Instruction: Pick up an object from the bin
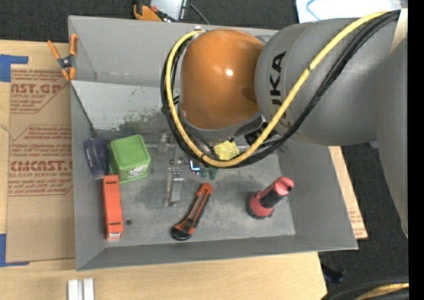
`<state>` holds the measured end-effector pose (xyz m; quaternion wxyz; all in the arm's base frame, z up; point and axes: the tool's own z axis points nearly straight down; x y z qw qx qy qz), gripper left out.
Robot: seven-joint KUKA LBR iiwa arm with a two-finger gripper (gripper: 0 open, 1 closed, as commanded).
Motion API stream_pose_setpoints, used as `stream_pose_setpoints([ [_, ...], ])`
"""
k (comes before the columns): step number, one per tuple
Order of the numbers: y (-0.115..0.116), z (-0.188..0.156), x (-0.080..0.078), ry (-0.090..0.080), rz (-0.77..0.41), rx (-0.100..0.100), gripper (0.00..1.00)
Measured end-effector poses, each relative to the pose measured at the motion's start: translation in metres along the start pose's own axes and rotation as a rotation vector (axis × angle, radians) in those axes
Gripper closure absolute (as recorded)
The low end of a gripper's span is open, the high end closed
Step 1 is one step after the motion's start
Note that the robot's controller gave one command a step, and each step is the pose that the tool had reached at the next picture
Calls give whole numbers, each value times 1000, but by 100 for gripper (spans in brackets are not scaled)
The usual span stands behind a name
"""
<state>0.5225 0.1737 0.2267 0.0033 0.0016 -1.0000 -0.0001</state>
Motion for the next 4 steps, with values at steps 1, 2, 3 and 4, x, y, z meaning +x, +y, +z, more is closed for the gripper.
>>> stream_pose_setpoints([
  [1,-1,-5,-2,-8,3,-1,0],
  [2,-47,105,21,-9,-204,0,0],
  [3,-91,65,17,-19,-536,1,0],
  [4,-84,111,26,-2,-644,-2,0],
])
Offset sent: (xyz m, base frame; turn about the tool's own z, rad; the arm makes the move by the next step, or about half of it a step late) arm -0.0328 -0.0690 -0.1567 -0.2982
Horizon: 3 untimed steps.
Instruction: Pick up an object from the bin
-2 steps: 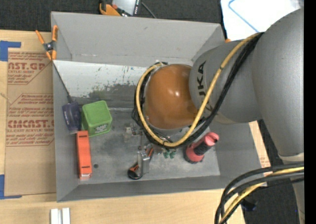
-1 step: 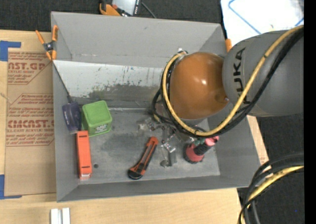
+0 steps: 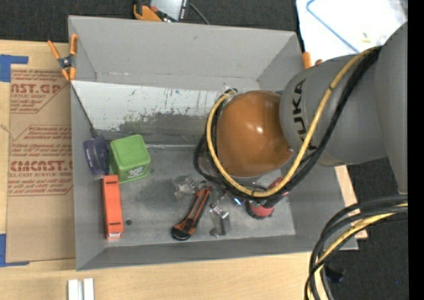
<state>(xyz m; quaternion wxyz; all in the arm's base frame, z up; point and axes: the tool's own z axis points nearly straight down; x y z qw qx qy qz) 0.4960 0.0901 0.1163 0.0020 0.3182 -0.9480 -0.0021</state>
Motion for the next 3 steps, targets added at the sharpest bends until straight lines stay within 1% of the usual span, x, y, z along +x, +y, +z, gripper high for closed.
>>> stream_pose_setpoints([
  [1,6,48,-11,-13,-230,7,0],
  [2,-3,46,-4,-5,-166,-1,100],
  [3,-3,46,-4,-5,-166,-1,100],
])
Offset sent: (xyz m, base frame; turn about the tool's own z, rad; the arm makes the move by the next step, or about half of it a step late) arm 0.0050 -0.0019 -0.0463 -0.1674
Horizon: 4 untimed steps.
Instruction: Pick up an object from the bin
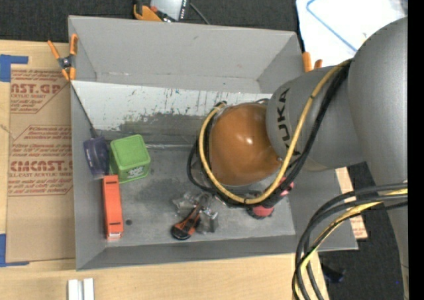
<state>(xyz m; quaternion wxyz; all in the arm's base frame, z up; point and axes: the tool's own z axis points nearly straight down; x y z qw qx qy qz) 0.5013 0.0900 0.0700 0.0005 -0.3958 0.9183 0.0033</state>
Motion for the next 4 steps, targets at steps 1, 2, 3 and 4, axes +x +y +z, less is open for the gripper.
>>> stream_pose_setpoints([
  [1,1,-9,1,4,0,-3,100],
  [2,1,-24,0,2,0,-1,100],
  [3,1,-33,0,1,1,-1,100],
  [4,2,-51,0,1,1,-2,100],
])
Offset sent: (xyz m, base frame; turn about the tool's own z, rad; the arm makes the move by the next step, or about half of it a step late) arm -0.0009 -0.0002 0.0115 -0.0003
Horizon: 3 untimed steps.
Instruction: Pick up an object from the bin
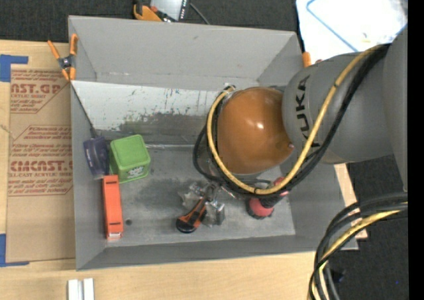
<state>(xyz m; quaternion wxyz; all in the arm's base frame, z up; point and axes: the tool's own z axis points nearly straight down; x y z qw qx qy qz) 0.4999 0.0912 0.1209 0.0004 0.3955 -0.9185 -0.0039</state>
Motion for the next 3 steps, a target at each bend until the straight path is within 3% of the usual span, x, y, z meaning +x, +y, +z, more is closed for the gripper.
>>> stream_pose_setpoints([
  [3,2,-49,0,2,2,-4,100],
])
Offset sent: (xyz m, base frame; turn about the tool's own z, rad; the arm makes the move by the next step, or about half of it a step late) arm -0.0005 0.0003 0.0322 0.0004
